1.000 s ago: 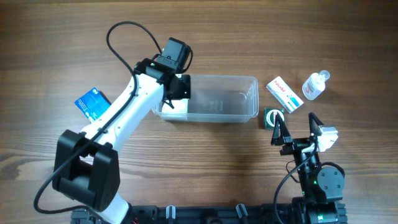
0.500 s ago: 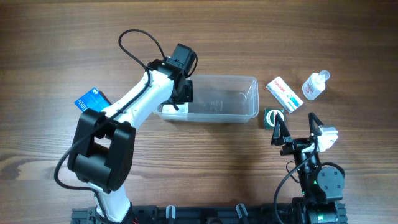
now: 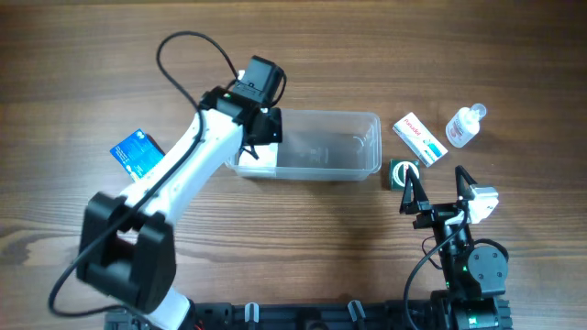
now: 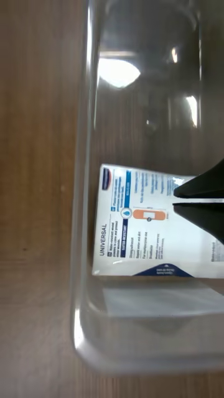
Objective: Pack container
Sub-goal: 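Carry the pack into the clear container and lower it upright, then open the left gripper and withdraw toward the blue box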
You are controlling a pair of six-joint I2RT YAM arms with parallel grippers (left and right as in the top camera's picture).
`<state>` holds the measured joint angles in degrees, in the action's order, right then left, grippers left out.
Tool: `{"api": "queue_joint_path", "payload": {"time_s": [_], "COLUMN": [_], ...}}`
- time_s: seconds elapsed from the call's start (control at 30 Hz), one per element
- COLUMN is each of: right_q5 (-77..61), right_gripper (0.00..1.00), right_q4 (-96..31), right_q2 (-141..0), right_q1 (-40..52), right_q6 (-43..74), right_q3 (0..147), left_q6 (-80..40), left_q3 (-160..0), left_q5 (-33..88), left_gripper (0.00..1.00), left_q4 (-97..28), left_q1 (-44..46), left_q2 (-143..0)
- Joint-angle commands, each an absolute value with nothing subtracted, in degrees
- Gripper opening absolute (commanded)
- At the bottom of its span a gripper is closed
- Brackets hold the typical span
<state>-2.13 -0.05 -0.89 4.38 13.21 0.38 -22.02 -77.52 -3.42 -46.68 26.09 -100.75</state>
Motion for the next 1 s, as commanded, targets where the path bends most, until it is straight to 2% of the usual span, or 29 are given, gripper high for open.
{"api": "queue_joint_path", "payload": {"time_s": [0.0,0.27,0.97], "right_q5": [-3.05,-3.05,-3.05], "right_gripper": [1.00,1.00,1.00], "right_q4": [0.10,0.10,0.10], "right_q2": [-0.80,-0.80,-0.80], "right_q1": [4.10,4.10,4.10], "right_q6": [13.69,13.69,13.67], "right_q3": [0.30,0.30,0.30], "left_q6": [-23.00,-24.51,-24.95], "left_q3": [-77.23,-77.23,-77.08], "left_q5": [-3.03,-3.09,-3.07], "left_gripper": [0.04,0.04,0.04], "left_q4": [-46.70,-44.95,-42.81], "left_q1": [27.79,31.64,31.66], "left_q2": [-100.01,-103.46,-111.31]}}
